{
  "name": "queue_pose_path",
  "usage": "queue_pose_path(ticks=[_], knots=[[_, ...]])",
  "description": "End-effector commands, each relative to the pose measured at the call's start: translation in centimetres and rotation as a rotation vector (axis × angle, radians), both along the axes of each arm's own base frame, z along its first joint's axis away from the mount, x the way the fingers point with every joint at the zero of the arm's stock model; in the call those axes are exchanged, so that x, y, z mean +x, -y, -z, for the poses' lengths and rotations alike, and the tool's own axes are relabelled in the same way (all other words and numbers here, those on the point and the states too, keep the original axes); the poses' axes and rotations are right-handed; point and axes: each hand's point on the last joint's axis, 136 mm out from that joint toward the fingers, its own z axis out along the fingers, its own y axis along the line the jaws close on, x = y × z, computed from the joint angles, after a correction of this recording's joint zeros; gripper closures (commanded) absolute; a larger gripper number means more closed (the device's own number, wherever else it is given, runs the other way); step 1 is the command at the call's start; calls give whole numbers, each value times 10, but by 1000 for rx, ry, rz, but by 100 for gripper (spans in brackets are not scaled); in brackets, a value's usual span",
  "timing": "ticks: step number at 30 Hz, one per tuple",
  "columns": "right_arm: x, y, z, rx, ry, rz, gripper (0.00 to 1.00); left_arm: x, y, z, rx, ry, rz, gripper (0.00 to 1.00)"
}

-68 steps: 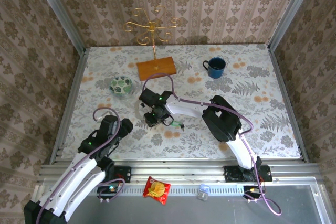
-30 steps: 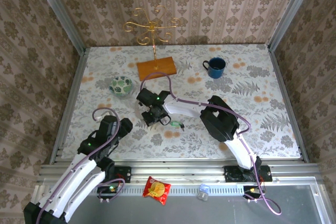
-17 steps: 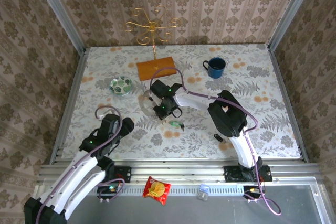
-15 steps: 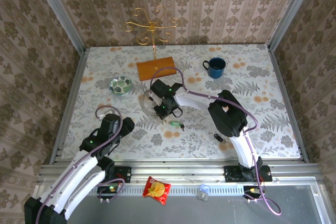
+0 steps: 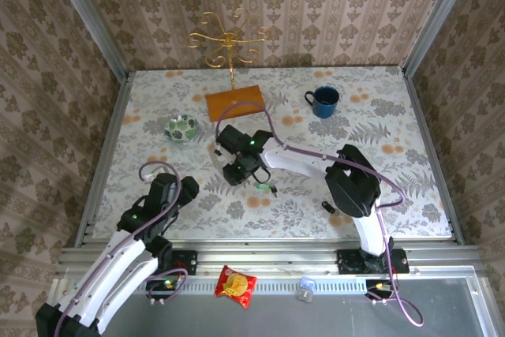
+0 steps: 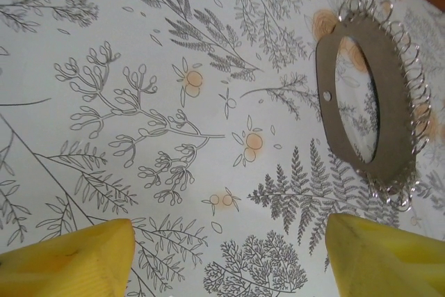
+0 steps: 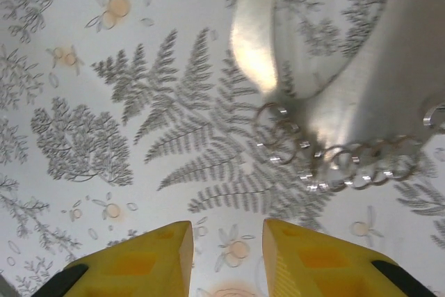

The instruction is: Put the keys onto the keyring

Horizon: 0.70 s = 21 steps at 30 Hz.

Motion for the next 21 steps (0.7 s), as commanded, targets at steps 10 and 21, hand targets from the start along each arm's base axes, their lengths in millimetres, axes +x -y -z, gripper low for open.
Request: queue_pose_path(ticks=[10, 21], knots=[[13, -20, 19, -136, 43, -7, 70, -13, -18, 7, 28, -8, -65, 27], [31, -12, 37, -279, 92, -20, 71, -15, -21, 6, 37, -11, -70, 27]])
